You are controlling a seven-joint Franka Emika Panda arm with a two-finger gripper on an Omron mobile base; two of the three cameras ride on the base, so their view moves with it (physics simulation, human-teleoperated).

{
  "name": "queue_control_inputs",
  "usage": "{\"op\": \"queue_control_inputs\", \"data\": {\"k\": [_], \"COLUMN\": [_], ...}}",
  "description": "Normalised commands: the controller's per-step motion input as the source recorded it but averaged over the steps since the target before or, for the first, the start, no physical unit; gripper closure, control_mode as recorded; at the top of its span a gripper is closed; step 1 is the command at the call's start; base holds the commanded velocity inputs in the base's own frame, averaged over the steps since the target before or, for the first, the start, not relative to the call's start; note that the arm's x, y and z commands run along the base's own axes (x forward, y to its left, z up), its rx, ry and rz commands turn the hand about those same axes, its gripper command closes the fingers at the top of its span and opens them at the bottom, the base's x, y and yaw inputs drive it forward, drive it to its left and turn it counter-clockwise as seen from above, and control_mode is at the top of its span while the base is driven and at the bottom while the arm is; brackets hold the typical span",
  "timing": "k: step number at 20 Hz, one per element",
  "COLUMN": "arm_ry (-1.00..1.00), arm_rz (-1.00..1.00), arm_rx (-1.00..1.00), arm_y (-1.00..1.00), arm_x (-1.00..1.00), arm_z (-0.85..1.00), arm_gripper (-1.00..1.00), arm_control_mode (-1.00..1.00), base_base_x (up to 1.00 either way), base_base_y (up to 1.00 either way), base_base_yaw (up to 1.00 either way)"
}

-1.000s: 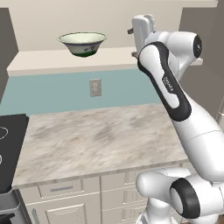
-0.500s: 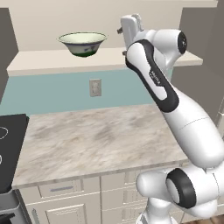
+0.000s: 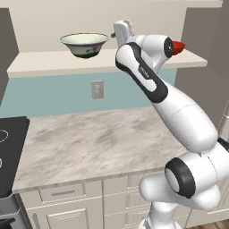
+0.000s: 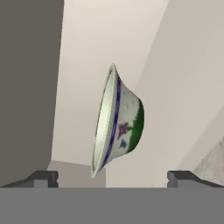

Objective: Take the smaller bowl and place it next to the appetizer plate on the dining counter , and place the larger bowl next to the plate with cooked food.

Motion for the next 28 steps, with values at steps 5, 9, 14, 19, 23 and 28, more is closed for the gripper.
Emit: {"op": "queue_control_inputs", "data": {"k": [5, 9, 14, 19, 23, 28], "arm_ry": [0.09, 0.03, 0.00, 0.00, 0.00, 0.00], "arm_rz": [0.00, 0.00, 0.00, 0.00, 0.00, 0.00], "arm_rx": [0.00, 0.00, 0.00, 0.00, 0.00, 0.00], "arm_y": [0.10, 0.19, 0.21, 0.16, 0.09, 0.08], "arm_x": [0.44, 0.49, 0.40, 0.38, 0.26, 0.23], "arm_z": [0.00, 0.00, -0.06, -0.06, 0.00, 0.00], "arm_gripper": [-1.00, -1.00, -1.00, -1.00, -1.00, -1.00], "arm_control_mode": [-1.00, -1.00, -1.00, -1.00, -1.00, -1.00], "base_base_x": [0.00, 0.00, 0.00, 0.00, 0.00, 0.00], "base_base_y": [0.00, 0.00, 0.00, 0.00, 0.00, 0.00], "base_base_yaw": [0.00, 0.00, 0.00, 0.00, 0.00, 0.00]}}
